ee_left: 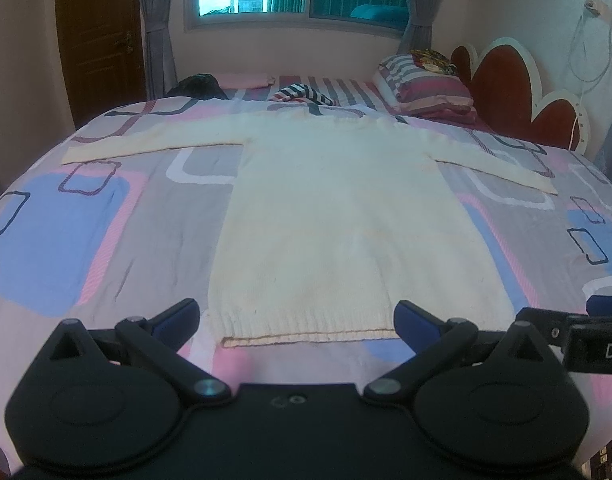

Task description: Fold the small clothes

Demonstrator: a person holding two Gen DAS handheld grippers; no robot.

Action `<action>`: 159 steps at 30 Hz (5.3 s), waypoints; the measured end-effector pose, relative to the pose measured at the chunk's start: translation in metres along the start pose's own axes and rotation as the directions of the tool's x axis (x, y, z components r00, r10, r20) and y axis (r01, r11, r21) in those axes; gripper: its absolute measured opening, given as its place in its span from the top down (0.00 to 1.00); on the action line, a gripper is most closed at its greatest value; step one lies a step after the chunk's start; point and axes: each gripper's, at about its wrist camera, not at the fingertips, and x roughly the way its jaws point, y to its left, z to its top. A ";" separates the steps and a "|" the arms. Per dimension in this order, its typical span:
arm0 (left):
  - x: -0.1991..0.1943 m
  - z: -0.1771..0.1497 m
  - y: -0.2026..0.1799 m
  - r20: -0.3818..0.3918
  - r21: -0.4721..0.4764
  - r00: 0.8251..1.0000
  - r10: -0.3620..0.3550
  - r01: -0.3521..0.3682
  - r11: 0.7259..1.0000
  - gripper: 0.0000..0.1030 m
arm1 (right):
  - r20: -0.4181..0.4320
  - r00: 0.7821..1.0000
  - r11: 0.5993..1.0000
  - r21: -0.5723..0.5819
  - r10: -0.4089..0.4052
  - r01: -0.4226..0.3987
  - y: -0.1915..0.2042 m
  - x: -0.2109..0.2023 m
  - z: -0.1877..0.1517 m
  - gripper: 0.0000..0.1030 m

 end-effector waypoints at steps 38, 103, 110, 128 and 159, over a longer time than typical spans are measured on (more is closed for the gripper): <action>0.055 0.048 0.006 0.076 0.044 0.997 0.012 -0.015 0.999 0.00 | 0.189 0.982 0.996 0.088 -0.018 0.002 -0.046 0.018 0.035 0.00; 0.286 0.171 0.139 0.000 -0.117 0.969 0.246 -0.244 0.963 0.03 | 0.184 0.910 0.787 0.583 -0.370 0.202 -0.407 0.267 0.209 0.95; 0.279 0.168 0.159 -0.018 -0.174 0.973 0.230 -0.229 0.958 0.09 | 0.290 0.935 0.919 0.386 -0.203 0.080 -0.304 0.281 0.243 0.95; 0.260 0.150 0.184 -0.062 -0.197 0.967 0.246 -0.253 0.947 0.07 | 0.225 0.954 0.978 0.023 0.198 -0.208 -0.049 0.361 0.235 0.95; 0.366 0.229 0.012 -0.054 -0.204 0.959 -0.280 0.264 0.943 0.55 | 0.312 0.949 0.923 0.351 0.043 -0.157 -0.172 0.313 0.210 1.00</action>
